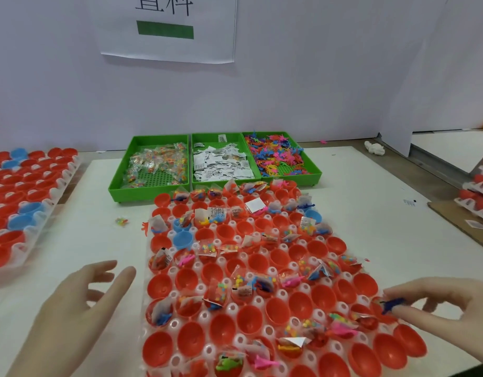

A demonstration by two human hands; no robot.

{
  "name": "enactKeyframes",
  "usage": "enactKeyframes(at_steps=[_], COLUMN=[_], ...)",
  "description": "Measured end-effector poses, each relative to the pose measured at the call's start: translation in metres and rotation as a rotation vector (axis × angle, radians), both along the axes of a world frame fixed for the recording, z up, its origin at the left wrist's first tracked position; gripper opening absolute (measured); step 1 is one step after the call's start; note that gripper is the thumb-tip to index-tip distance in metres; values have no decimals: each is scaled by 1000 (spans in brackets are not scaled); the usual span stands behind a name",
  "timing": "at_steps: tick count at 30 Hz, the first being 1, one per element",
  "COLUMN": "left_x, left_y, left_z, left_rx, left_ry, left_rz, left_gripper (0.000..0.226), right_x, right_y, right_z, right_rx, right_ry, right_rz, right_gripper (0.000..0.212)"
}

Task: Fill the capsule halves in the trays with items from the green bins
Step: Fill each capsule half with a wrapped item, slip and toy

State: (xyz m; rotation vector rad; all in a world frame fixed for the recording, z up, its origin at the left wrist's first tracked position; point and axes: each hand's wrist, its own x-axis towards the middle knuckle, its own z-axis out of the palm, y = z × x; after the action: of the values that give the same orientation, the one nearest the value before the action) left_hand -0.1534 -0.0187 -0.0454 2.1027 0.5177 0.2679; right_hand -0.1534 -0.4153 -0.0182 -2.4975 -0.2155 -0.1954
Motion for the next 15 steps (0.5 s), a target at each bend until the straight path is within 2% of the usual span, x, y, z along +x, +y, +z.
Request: enactKeyframes(at_steps=[1, 3, 4, 6, 8, 12, 15], left_x=[0, 0, 1, 2, 3, 6, 8], left_y=[2, 1, -1, -1, -2, -4, -3], left_z=[-5, -9, -13, -20, -22, -26, -31], left_rx=[-19, -79, -117, -182, -213, -228, -213], left_ry=[35, 69, 73, 76, 69, 64, 60], left_rz=[5, -13, -32, -69, -89, -92, -121], left_gripper=[61, 55, 46, 27, 16, 18, 19], right_x=[5, 5, 5, 12, 15, 16, 18], right_y=[3, 8, 11, 11, 12, 13, 15], right_z=[2, 2, 2, 3, 2, -3, -8], right_rx=[-13, 71, 113, 86, 47, -15, -145], right_ry=[27, 91, 125, 121, 116, 127, 129], right_rz=[-5, 17, 1, -9, 17, 58, 49], right_gripper=[54, 52, 52, 54, 57, 57, 53])
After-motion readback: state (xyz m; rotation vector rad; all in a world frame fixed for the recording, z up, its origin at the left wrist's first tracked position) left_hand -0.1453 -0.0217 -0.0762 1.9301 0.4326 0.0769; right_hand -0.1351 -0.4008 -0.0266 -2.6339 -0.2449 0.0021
